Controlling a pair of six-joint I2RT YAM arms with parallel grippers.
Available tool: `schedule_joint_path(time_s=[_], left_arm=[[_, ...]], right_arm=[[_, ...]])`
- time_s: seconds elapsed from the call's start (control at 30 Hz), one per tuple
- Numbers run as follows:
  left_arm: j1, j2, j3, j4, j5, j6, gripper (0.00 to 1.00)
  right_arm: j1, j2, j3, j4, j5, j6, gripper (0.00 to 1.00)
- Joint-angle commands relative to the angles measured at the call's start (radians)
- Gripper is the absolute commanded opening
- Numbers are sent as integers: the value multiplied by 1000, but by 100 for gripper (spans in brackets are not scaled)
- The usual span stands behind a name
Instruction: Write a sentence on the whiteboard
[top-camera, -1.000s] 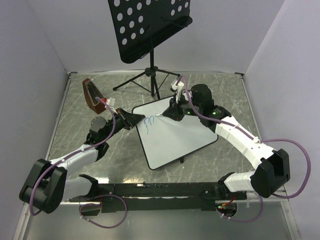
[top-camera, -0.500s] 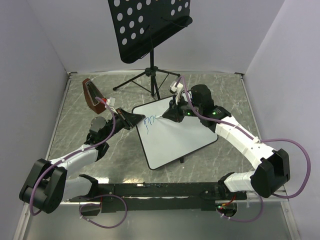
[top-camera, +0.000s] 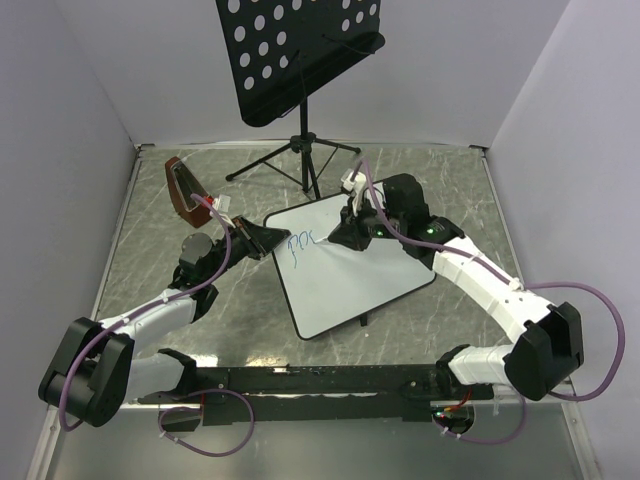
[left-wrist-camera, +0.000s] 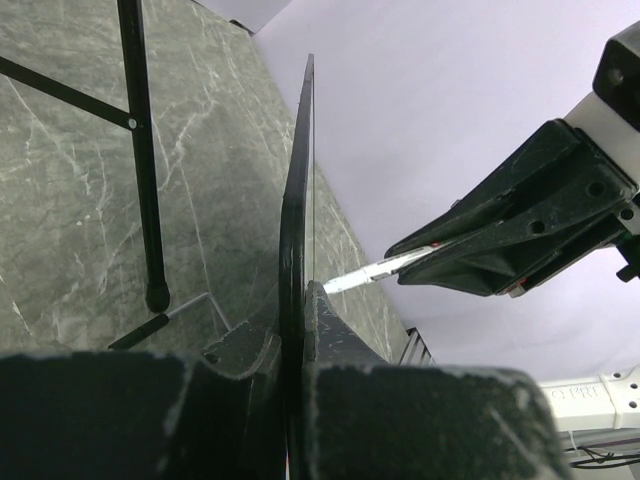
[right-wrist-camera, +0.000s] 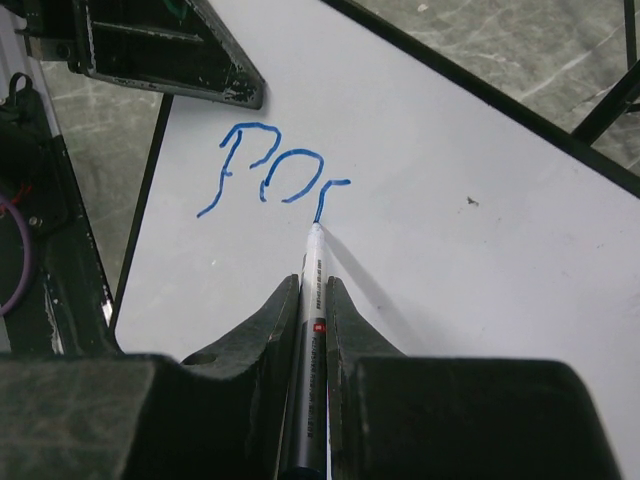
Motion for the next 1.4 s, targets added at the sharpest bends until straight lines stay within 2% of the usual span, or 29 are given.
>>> schedule_joint_path(time_s=[0.0, 0.43, 0.6, 0.8, 1.37], left_arm=[[-5, -19, 26, 121, 23, 34, 1], [-6, -15, 26, 127, 23, 29, 1], [-8, -17, 25, 124, 23, 31, 1], [-6, -14, 25, 130, 26, 28, 1], [-6, -15, 20, 135, 28, 26, 1]], right_arm=[[0, -33, -29, -23, 8, -22, 0], [23, 1, 26, 10, -69, 20, 0], [-11, -30, 42, 33, -90, 38, 0], [-62, -32, 48, 68, -69, 61, 0], [-65, 39, 101, 127, -2, 113, 0]])
